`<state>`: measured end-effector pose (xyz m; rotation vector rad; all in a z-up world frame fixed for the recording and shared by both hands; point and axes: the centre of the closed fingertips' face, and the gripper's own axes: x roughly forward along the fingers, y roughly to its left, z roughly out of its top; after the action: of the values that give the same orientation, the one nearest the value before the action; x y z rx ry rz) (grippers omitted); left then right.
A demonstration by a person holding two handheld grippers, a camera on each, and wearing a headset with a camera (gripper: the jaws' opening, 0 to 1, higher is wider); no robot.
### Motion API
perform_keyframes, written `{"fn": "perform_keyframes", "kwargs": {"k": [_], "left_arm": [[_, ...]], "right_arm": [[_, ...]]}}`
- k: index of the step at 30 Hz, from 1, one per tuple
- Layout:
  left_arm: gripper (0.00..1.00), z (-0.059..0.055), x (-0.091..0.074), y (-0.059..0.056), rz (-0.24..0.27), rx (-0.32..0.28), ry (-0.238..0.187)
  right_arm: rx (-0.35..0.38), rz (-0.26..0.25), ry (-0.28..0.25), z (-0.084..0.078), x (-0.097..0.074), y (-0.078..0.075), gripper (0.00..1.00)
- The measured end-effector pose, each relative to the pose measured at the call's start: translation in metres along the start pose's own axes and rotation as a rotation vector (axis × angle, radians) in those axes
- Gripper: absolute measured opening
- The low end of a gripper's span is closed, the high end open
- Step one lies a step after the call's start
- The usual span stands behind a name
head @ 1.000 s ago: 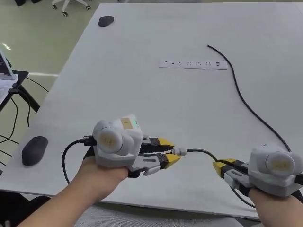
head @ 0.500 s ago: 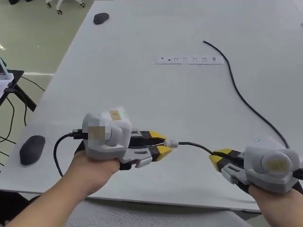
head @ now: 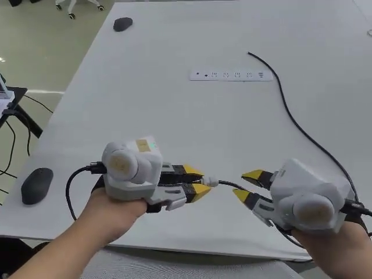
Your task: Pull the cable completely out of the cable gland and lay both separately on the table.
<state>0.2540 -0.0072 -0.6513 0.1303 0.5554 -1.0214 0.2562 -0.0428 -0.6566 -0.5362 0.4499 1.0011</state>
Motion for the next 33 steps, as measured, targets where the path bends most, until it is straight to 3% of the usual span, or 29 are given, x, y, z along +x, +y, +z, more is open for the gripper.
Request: {"fn": "perform_keyframes", "kwargs": {"k": [4,16,27,31,33], "left_arm": [[0.15,0.0,0.0,0.001,-0.002,0.001,0.005],[0.15,-0.001,0.002,-0.003,-0.014,0.003,0.007],[0.15,-0.001,0.006,-0.005,-0.023,0.003,0.01],[0.15,-0.001,0.006,-0.004,-0.024,-0.003,0.008],[0.15,0.0,0.007,-0.003,-0.023,0.003,0.006]], "right_arm": [[-0.077,0.012,0.013,0.006,0.007,0.005,0.14],[-0.146,0.048,0.04,0.006,0.019,0.011,0.08],[-0.125,0.061,0.029,0.003,0.02,0.01,0.01],[-0.09,0.061,0.029,0.003,0.02,0.009,0.01],[-0.037,0.062,0.029,0.001,0.021,0.005,0.01]]}}
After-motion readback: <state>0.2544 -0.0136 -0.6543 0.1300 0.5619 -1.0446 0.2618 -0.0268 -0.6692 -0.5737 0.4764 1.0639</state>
